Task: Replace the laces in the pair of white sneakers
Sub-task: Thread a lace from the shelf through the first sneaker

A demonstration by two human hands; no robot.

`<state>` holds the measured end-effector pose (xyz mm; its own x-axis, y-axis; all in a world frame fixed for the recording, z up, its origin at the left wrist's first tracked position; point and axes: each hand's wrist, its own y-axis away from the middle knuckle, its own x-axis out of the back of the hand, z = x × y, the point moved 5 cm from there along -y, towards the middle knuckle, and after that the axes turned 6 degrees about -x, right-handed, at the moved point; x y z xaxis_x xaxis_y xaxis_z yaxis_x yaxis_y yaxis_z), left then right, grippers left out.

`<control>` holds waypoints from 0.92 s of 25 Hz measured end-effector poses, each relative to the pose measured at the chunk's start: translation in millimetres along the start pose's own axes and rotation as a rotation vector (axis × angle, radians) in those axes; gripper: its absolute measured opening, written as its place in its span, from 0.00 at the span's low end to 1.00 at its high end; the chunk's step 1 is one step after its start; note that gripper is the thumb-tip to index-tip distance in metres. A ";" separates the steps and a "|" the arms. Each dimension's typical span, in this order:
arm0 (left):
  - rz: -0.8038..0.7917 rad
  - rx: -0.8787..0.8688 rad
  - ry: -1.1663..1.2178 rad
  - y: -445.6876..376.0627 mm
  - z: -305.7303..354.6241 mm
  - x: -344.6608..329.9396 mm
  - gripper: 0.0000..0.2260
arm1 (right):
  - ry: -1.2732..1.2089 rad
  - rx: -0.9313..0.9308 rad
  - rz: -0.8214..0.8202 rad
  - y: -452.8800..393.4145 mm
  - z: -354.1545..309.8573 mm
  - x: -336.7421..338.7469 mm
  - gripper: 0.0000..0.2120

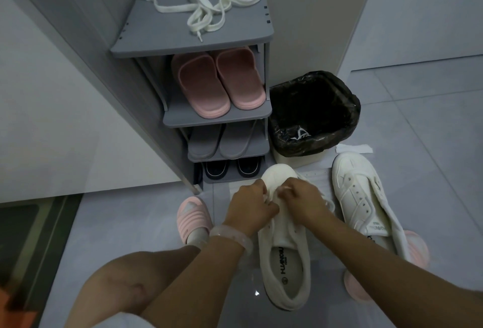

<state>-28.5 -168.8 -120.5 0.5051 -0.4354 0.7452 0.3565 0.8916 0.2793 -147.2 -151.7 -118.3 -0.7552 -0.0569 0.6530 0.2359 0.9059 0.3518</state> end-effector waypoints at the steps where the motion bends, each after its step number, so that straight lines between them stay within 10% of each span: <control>1: 0.004 -0.002 0.005 0.3 0.4 0.5 0.12 | -0.142 -0.013 0.035 0.3 -4.1 11.6 0.09; 9: 0.166 -0.190 0.152 0.5 22.7 7.9 0.18 | -0.291 0.037 -0.137 3.8 -25.1 26.7 0.10; 16: 0.130 0.033 0.621 -12.9 17.3 -1.9 0.13 | -0.653 -0.244 -0.122 1.6 3.9 18.4 0.15; 23: -0.036 -0.162 0.516 -6.7 41.0 -5.9 0.16 | -0.432 0.116 -0.051 4.8 -12.6 26.0 0.23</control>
<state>-66.1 -167.1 -102.0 0.7962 -0.5065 0.3310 0.4769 0.8620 0.1719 -158.0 -154.2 -91.1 -0.9560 0.0551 0.2880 0.1400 0.9488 0.2832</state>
